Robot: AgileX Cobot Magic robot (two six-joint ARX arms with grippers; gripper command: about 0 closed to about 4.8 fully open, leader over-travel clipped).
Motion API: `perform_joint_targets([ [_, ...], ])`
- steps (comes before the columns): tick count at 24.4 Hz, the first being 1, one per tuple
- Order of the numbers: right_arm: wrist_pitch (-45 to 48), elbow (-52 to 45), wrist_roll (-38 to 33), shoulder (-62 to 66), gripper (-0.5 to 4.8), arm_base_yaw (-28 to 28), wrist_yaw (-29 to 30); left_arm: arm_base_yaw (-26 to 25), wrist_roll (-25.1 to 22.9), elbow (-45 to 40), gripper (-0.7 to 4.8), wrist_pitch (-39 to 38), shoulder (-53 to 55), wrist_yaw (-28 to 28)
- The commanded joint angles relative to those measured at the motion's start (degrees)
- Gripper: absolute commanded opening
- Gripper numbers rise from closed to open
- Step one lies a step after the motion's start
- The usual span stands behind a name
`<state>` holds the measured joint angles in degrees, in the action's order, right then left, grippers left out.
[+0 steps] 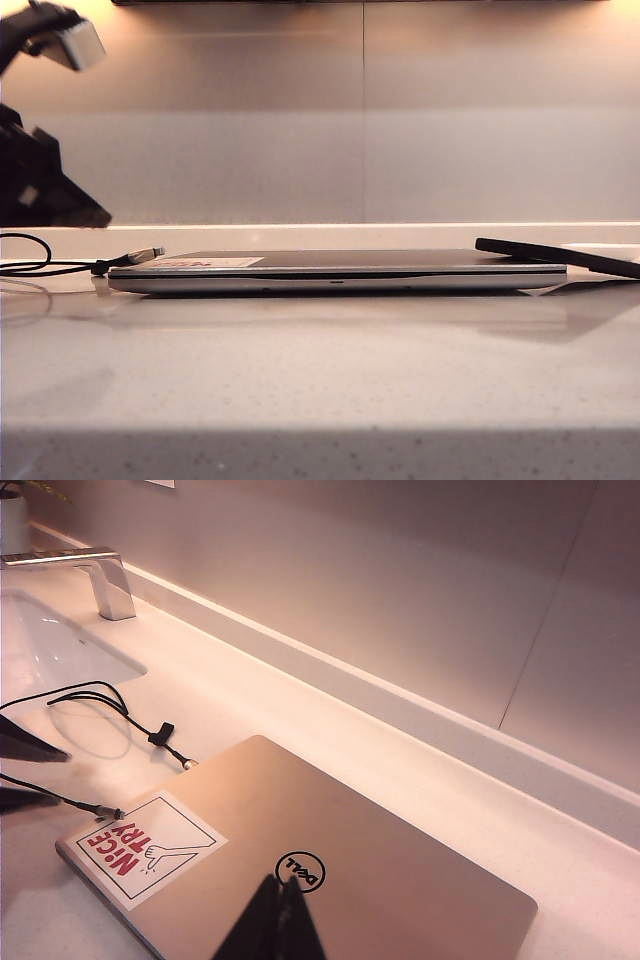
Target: Pick up the charging cable and the phone, plug the charging cable into the charging port on the phone, and finally place them back on the table.
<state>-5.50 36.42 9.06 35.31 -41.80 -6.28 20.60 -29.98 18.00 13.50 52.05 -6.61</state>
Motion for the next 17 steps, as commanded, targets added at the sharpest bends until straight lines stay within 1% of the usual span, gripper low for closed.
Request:
perform_joint_targets([
  [1,1.03,0.22,0.13,-0.17,-0.05,-0.09,-0.22,-0.04,-0.09,0.20,1.92,3.26,3.61,-0.07],
  [9,1.03,0.24,0.13,-0.24,-0.05,-0.09,-0.22,-0.37,-0.24,0.24,1.92,8.46,12.26,-0.07],
  [12,1.03,0.24,0.13,-0.24,-0.05,-0.09,-0.22,-0.94,-0.26,0.28,1.92,9.64,13.42,-0.07],
  [17,1.05,0.24,0.13,-0.24,-0.05,-0.09,-0.22,-1.27,-2.08,0.28,1.82,9.90,13.66,-0.07],
])
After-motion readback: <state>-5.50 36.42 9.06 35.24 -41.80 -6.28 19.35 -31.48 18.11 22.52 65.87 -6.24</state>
